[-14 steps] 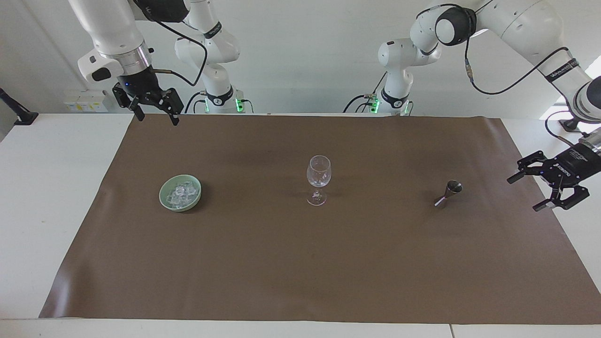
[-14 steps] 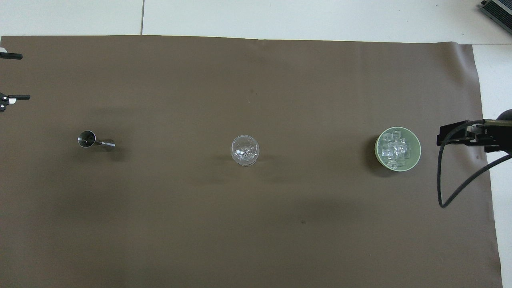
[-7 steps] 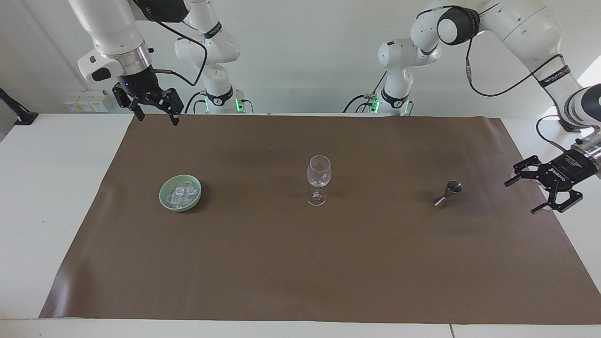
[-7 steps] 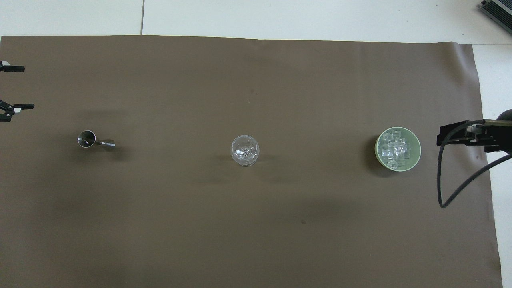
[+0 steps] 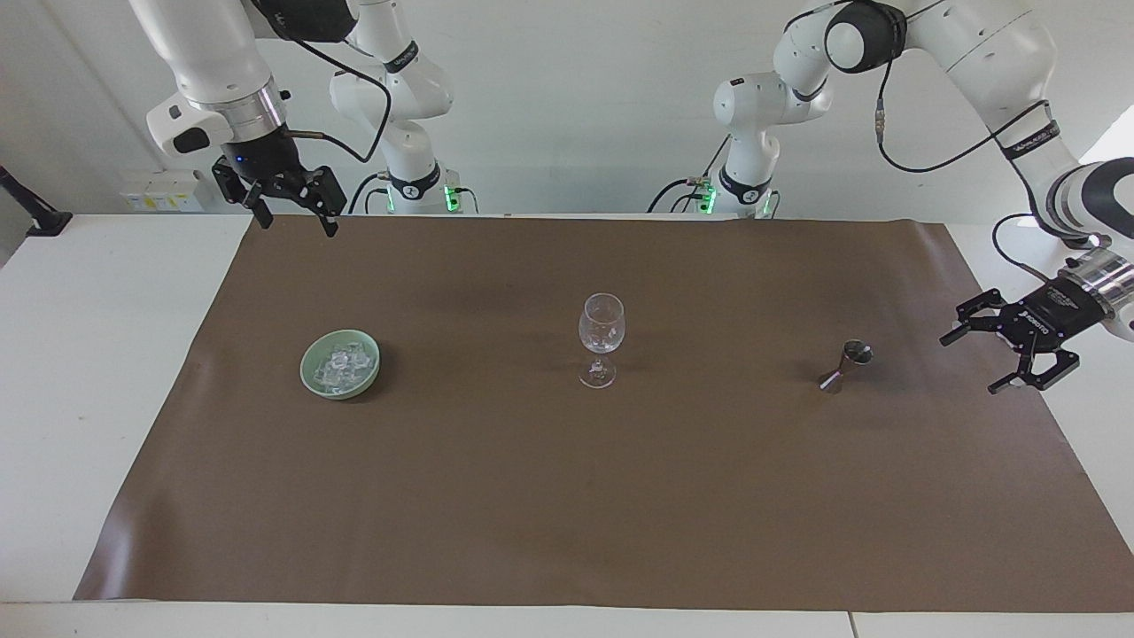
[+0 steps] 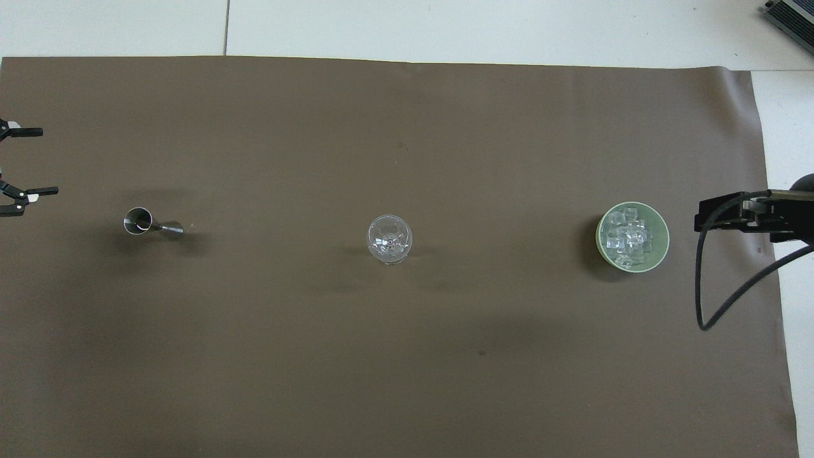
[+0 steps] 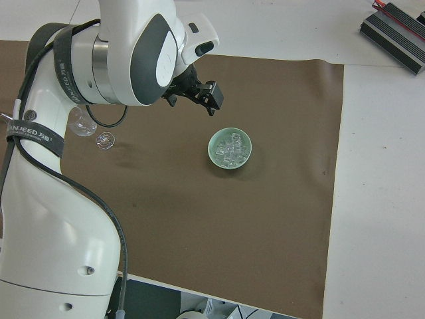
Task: Pour wine and add ice with both arms
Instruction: 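Move the left gripper toward the silver metal cup and open it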
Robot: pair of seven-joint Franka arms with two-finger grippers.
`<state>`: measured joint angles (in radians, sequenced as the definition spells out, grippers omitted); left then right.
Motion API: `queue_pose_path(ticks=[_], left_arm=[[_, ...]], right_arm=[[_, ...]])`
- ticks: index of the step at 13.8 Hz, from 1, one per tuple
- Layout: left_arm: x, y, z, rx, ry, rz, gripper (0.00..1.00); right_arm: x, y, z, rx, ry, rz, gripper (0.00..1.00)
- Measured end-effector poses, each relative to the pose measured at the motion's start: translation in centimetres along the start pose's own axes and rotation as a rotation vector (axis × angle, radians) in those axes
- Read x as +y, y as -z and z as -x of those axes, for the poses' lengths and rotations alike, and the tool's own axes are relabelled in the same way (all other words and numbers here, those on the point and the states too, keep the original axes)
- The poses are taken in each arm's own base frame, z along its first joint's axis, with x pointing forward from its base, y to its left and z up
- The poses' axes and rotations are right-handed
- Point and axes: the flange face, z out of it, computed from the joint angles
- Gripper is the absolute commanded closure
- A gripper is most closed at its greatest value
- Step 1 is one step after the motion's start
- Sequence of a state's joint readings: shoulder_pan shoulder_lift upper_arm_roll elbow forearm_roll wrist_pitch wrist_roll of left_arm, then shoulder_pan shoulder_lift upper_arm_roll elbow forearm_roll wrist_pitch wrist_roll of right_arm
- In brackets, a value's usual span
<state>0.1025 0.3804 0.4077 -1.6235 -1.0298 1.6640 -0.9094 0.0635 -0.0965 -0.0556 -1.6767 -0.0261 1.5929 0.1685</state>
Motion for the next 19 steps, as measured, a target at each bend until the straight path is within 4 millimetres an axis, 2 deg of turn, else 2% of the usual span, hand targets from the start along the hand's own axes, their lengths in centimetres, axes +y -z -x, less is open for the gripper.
queue_pose_path(ticks=[5, 9, 19], left_arm=[[-2.0, -0.3, -1.7, 0.01, 0.012, 0.027, 0.0], [-3.3, -1.8, -3.4, 0.016, 0.017, 0.025, 0.0], [-6.1, -3.0, -5.6, -0.018, 0.039, 0.034, 0.0]], right_arm=[[0.0, 0.0, 0.0, 0.0, 0.0, 0.0, 0.0], [0.0, 0.0, 0.0, 0.0, 0.0, 0.0, 0.0], [0.0, 0.0, 0.0, 0.0, 0.0, 0.0, 0.0]])
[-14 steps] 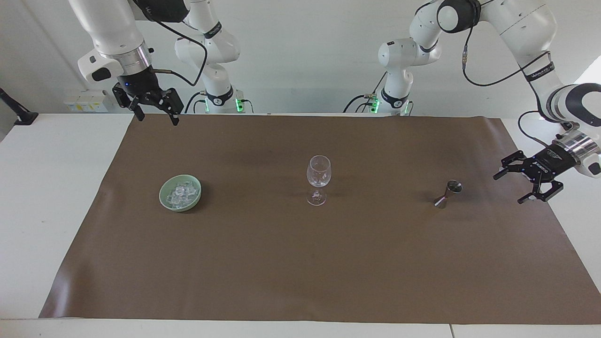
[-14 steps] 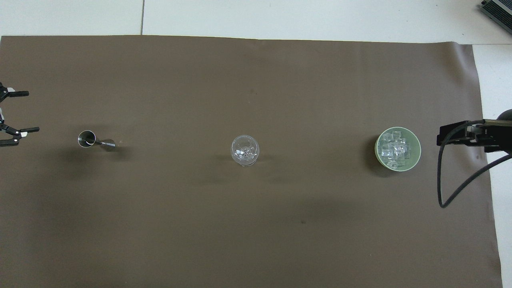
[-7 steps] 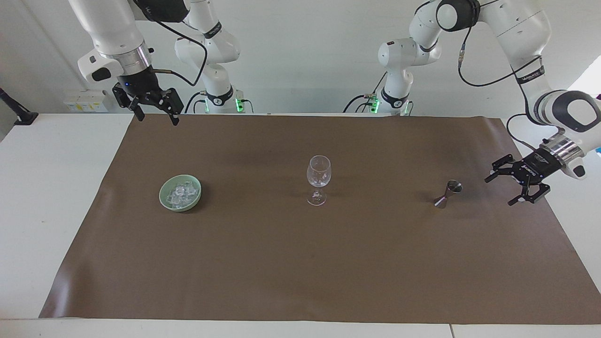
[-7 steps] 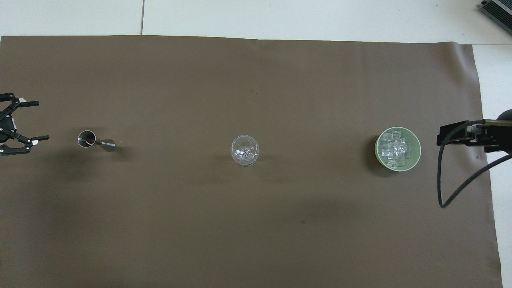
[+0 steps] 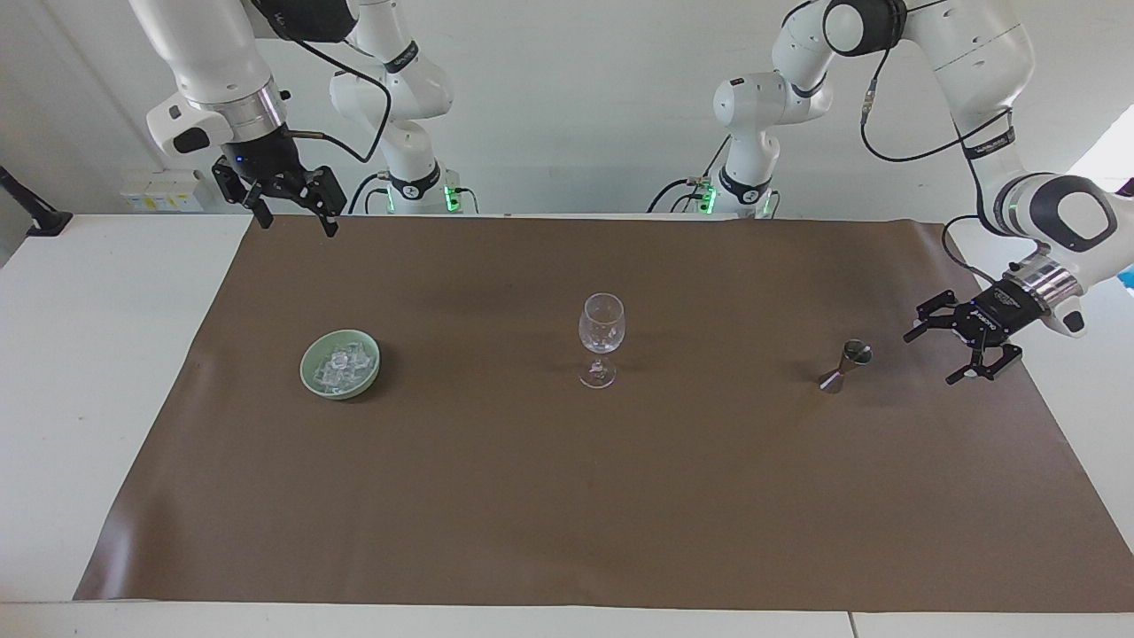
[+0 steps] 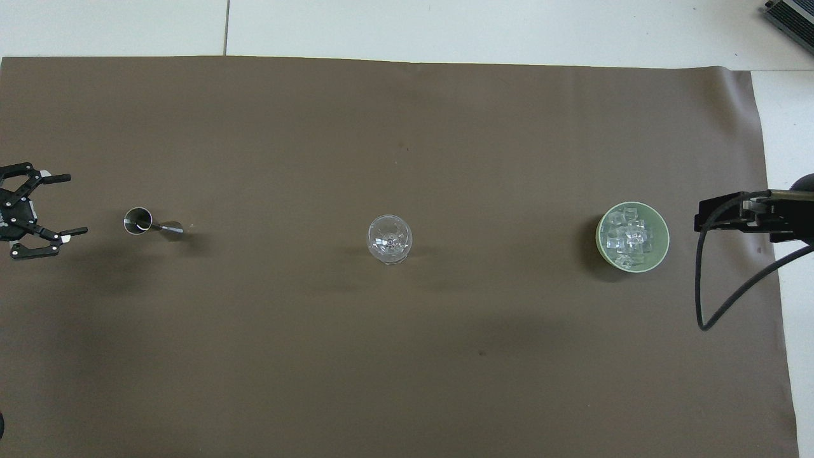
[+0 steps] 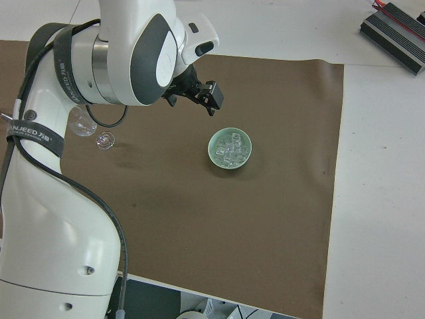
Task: Pour wine and add ice with both arms
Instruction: 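Move the left gripper toward the silver metal cup and open it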
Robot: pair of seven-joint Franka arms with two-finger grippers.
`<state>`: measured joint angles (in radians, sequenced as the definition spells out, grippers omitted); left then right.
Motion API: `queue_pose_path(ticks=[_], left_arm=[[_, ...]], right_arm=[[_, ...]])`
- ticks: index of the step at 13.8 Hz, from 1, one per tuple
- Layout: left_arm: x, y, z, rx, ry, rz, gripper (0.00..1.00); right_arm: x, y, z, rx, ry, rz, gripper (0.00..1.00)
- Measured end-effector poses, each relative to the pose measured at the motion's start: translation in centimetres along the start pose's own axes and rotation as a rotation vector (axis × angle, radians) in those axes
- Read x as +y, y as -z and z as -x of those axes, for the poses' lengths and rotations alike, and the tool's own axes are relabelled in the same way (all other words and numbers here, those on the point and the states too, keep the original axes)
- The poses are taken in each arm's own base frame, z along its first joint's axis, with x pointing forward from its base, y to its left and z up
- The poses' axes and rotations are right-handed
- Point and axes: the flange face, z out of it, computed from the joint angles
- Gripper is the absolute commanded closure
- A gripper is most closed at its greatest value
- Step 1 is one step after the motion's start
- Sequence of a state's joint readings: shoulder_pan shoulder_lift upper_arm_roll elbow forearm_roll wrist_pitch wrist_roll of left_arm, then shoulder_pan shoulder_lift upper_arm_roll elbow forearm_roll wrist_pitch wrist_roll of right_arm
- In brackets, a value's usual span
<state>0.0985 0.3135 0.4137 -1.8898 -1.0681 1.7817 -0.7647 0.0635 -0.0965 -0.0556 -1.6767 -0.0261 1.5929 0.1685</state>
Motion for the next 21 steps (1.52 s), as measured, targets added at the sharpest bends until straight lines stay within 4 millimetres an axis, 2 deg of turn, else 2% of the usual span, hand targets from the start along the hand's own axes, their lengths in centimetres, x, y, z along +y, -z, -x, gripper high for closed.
queue_pose_path(ticks=[9, 21], left_arm=[[-0.3, 0.2, 0.1, -0.005, -0.021, 0.004, 0.0], [-1.8, -1.8, 0.0, -0.071, -0.073, -0.067, 0.0]], right_arm=[[0.0, 0.0, 0.0, 0.0, 0.0, 0.0, 0.0], [0.0, 0.0, 0.0, 0.0, 0.0, 0.0, 0.0]])
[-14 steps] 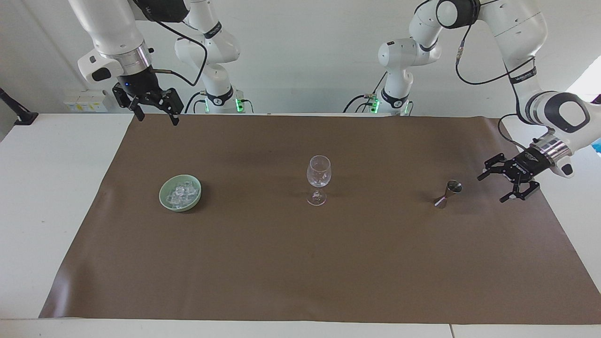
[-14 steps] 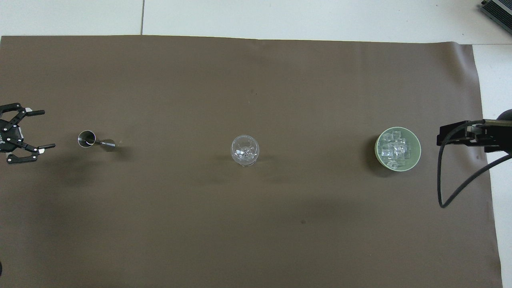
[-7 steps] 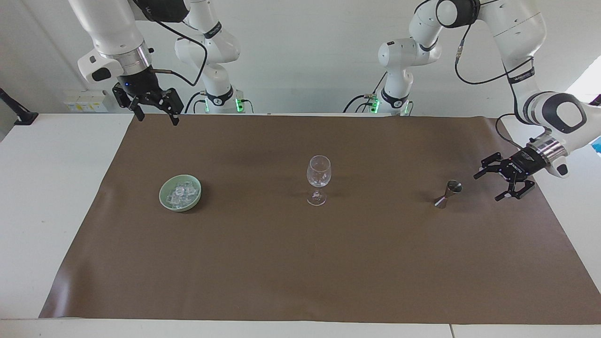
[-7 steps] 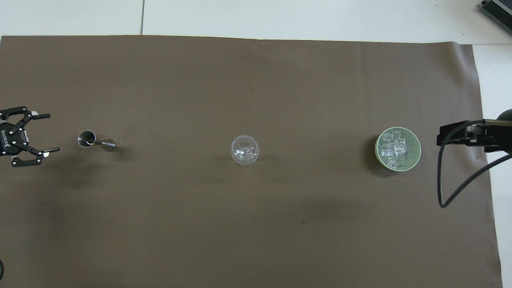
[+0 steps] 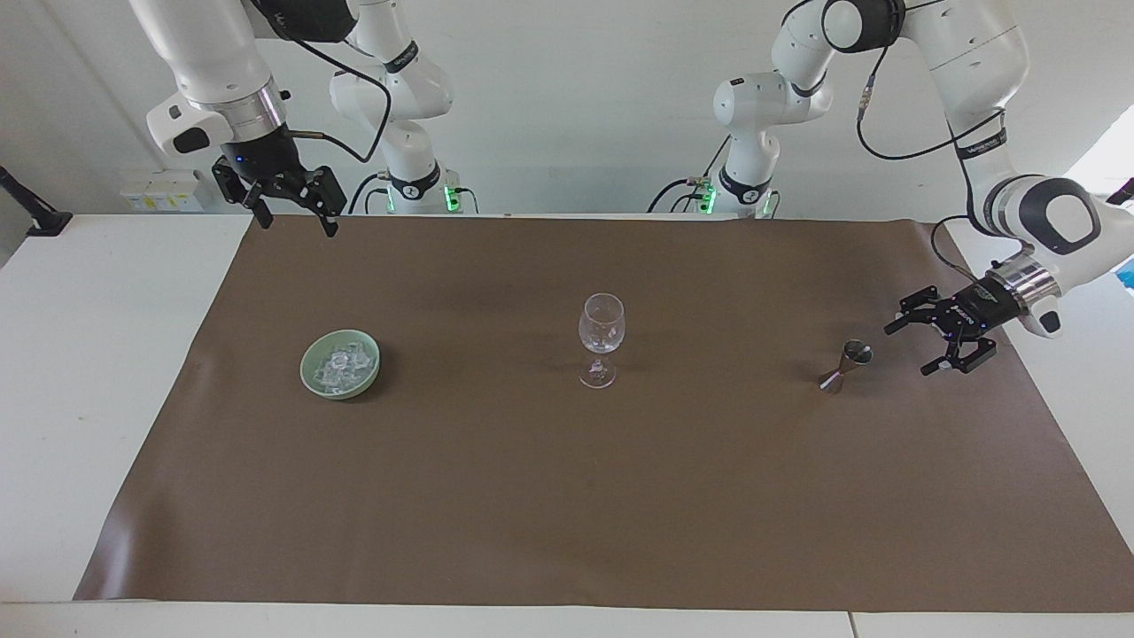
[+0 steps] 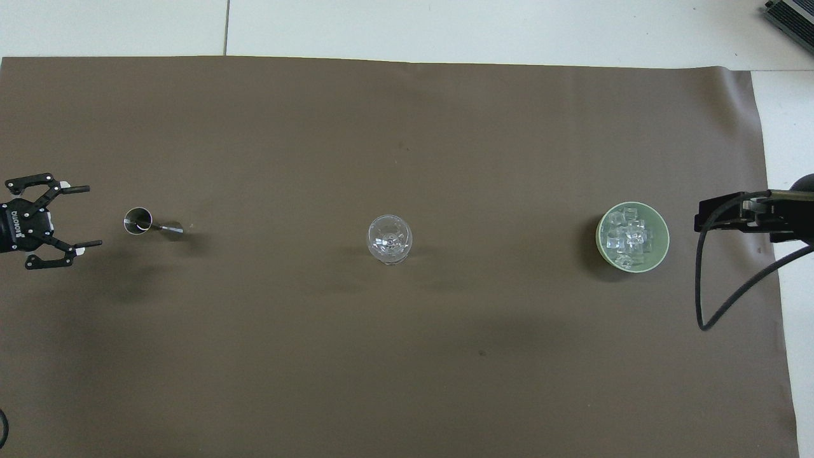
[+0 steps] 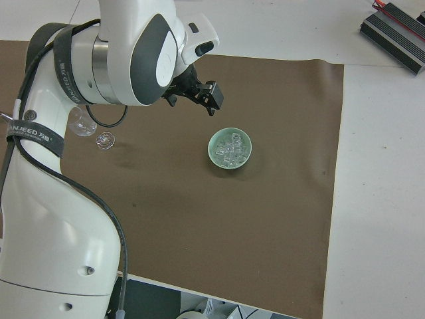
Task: Pour wine and add ice with both arms
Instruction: 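Move the left gripper toward the silver metal cup and open it, then close the left gripper around the silver metal cup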
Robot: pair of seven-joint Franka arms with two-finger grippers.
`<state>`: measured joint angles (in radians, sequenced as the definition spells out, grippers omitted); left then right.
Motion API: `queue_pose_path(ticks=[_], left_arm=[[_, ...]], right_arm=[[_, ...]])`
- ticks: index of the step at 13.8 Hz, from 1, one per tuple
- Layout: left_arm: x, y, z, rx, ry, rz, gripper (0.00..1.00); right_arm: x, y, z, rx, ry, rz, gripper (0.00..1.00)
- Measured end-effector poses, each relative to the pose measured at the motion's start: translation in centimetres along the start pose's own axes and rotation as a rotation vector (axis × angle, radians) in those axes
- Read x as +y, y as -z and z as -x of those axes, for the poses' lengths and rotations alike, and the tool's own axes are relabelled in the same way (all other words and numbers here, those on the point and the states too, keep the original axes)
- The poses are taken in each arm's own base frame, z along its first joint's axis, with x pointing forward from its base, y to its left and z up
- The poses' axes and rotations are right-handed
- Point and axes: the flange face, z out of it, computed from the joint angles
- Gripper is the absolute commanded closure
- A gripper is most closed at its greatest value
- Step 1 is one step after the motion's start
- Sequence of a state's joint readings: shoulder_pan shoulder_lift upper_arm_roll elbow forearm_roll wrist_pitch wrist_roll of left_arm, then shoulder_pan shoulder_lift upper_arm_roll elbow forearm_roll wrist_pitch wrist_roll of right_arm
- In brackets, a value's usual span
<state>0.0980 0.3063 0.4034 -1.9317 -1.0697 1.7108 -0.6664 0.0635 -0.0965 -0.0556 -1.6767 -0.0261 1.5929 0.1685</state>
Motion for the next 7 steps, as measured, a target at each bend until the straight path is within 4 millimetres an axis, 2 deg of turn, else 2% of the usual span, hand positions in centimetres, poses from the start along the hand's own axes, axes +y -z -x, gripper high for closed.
queue_pose_path(ticks=[3, 7], left_arm=[[-0.7, -1.2, -1.0, -0.011, -0.011, -0.021, 0.0], [-2.4, -3.8, -2.5, -0.047, 0.002, -0.041, 0.0]], right_arm=[[0.0, 0.0, 0.0, 0.0, 0.0, 0.0, 0.0], [0.0, 0.0, 0.0, 0.0, 0.0, 0.0, 0.0]])
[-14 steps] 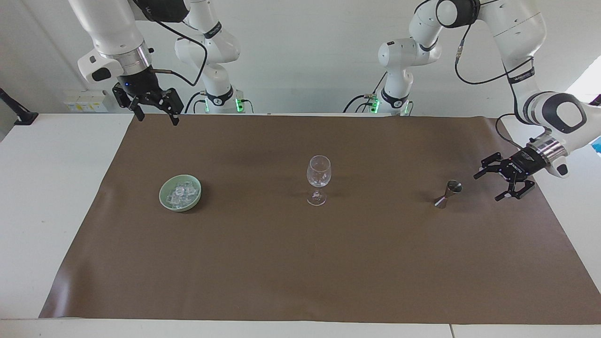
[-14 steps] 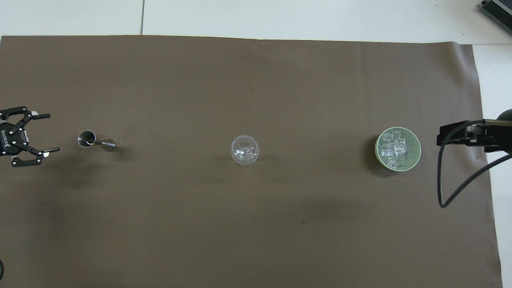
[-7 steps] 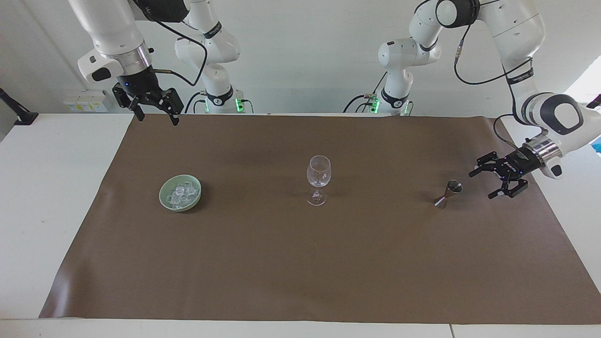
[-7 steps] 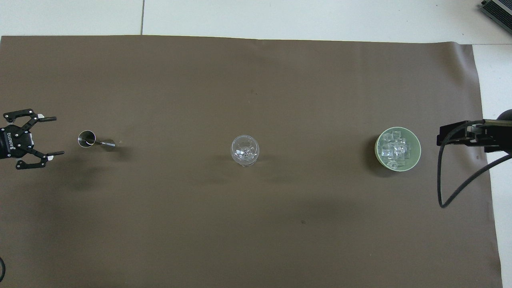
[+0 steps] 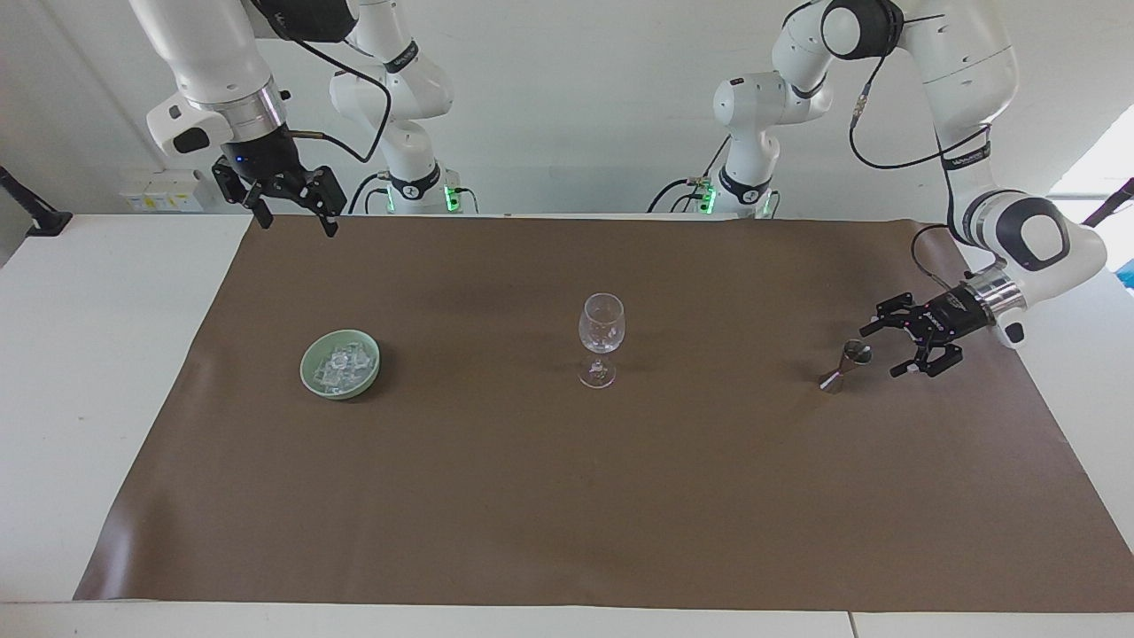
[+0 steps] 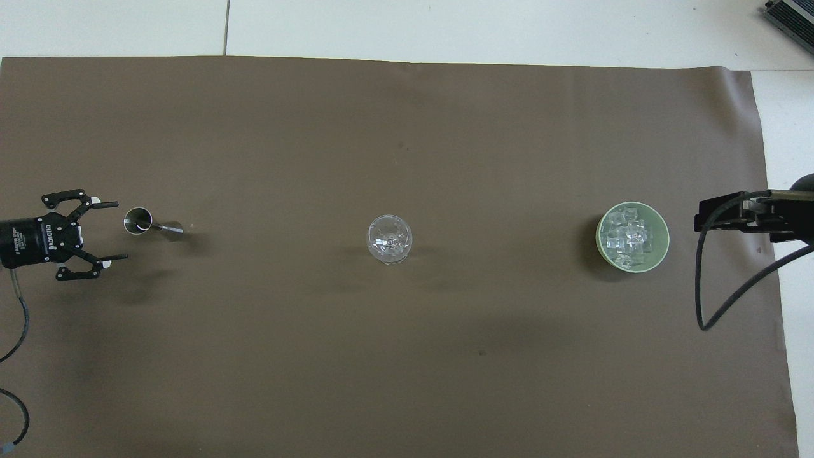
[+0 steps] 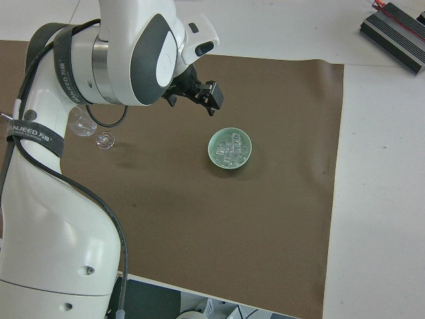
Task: Pour wine and add ice with both arms
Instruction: 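Close the left gripper around the silver metal cup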
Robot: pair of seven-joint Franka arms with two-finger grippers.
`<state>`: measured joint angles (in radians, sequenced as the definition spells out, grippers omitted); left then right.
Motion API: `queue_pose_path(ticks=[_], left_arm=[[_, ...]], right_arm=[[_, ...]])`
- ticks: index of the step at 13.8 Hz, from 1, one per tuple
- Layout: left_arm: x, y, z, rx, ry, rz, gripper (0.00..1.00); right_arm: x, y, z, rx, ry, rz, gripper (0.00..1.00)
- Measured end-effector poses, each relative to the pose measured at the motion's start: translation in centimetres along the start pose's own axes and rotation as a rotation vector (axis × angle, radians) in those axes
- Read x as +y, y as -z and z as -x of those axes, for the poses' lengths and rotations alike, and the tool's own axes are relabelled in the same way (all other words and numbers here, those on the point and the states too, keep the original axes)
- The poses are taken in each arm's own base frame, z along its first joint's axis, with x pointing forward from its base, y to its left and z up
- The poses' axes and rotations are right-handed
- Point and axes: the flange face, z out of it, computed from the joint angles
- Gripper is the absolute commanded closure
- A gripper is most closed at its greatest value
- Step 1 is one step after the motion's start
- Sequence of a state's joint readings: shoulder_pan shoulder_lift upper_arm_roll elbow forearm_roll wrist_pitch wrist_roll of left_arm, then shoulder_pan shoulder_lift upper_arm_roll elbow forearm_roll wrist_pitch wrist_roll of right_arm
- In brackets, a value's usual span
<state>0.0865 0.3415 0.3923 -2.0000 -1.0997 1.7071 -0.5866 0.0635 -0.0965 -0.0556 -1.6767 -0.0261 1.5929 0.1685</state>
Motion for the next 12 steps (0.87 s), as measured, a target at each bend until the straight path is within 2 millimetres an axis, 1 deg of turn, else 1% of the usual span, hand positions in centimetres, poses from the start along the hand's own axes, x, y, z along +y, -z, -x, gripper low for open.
queue_pose_path(ticks=[3, 6, 7, 8, 12], left_arm=[[-1.1, -1.4, -1.7, -0.032, 0.015, 0.005, 0.0], [-1.8, -3.8, -3.5, -0.131, 0.054, 0.009, 0.0], [-2.1, -4.4, -3.9, -0.153, 0.063, 0.006, 0.0], [-2.2, -4.7, -4.1, -0.165, 0.068, 0.004, 0.0], [-2.1, -4.8, -4.0, -0.213, 0.079, 0.026, 0.0]], right_arm=[[0.0, 0.0, 0.0, 0.0, 0.0, 0.0, 0.0], [0.0, 0.0, 0.0, 0.0, 0.0, 0.0, 0.0], [0.0, 0.0, 0.0, 0.0, 0.0, 0.0, 0.0], [0.0, 0.0, 0.0, 0.0, 0.0, 0.0, 0.0], [0.0, 0.0, 0.0, 0.0, 0.0, 0.0, 0.0]])
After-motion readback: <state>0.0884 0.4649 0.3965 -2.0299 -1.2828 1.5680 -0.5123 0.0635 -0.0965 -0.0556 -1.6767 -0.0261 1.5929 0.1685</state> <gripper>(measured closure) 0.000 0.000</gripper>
